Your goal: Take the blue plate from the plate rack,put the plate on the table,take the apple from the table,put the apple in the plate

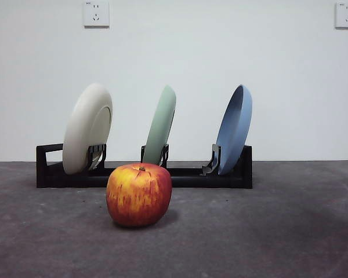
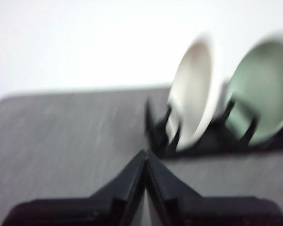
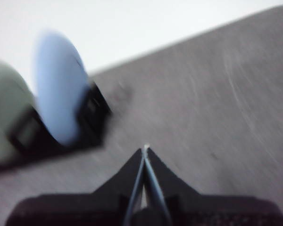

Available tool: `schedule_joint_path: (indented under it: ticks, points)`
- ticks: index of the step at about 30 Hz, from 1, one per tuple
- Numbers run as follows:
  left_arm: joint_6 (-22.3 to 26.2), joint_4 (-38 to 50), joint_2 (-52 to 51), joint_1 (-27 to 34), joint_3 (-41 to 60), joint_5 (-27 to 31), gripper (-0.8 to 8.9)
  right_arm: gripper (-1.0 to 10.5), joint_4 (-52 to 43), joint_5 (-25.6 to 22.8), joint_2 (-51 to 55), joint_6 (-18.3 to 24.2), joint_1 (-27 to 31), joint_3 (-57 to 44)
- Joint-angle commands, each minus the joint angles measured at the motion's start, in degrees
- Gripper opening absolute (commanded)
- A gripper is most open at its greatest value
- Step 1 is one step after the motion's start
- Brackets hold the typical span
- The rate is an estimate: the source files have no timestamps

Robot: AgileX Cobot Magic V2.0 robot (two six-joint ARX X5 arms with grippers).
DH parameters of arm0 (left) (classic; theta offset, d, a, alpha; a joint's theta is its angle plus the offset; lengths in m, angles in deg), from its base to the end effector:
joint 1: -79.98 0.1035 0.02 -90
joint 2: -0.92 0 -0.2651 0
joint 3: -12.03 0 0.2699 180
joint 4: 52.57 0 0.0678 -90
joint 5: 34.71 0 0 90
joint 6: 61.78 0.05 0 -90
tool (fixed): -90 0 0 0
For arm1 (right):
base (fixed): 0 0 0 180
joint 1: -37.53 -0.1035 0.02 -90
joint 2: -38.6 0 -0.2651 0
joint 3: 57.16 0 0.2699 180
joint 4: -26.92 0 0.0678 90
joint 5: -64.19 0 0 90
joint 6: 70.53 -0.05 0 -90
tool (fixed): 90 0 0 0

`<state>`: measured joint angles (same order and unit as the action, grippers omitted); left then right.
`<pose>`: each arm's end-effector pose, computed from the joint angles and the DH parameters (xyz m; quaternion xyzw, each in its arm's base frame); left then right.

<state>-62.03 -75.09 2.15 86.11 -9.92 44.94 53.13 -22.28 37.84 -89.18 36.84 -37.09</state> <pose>0.1246 0.0043 0.2010 -0.0044 0.0156 -0.0368 0.9992 0.1264 0.0046 0.1821 0.1631 0.0653 0.0265 0.9841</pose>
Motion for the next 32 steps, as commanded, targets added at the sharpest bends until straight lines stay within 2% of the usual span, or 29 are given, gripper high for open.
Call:
schedule_joint_path:
  ticks: [1,6,12,16,20,22,24,27,32]
  points:
    - [-3.7,0.7,0.9,-0.2,-4.3,-3.0,-0.06,-0.1,0.2,1.3,-0.6,-5.7,0.0,4.9]
    - [-4.5,0.1,3.2,-0.2,-11.5,-6.2,-0.06,-0.1,5.1,3.2,-3.9,-5.6,0.0,14.4]
    - [-4.5,-0.1,7.4,-0.2,-18.6,-6.3,-0.05,-0.1,18.3,3.1,-11.5,-4.3,0.0,28.1]
    - [-4.6,-0.1,10.4,-0.2,-21.7,-6.6,-0.04,0.0,26.9,3.1,-17.7,0.4,0.0,36.3]
    - [-4.7,-0.4,13.0,-0.2,-22.2,-6.6,-0.04,0.0,31.0,3.1,-23.0,2.8,0.0,41.9]
    - [-6.4,-1.2,14.6,-0.2,-22.2,-6.7,-0.04,0.0,32.3,3.1,-25.4,2.8,0.0,44.1]
    - [-10.3,-1.6,16.1,-0.2,-22.2,-7.2,-0.04,0.0,33.1,3.1,-27.5,2.8,0.0,45.4]
    - [-14.9,-1.4,19.0,-0.2,-22.2,-11.2,-0.05,0.0,34.4,3.8,-30.5,2.8,0.0,46.9]
    - [-19.2,-1.4,24.8,-0.2,-22.2,-17.7,-0.06,0.0,37.7,7.1,-35.5,4.2,0.0,49.2]
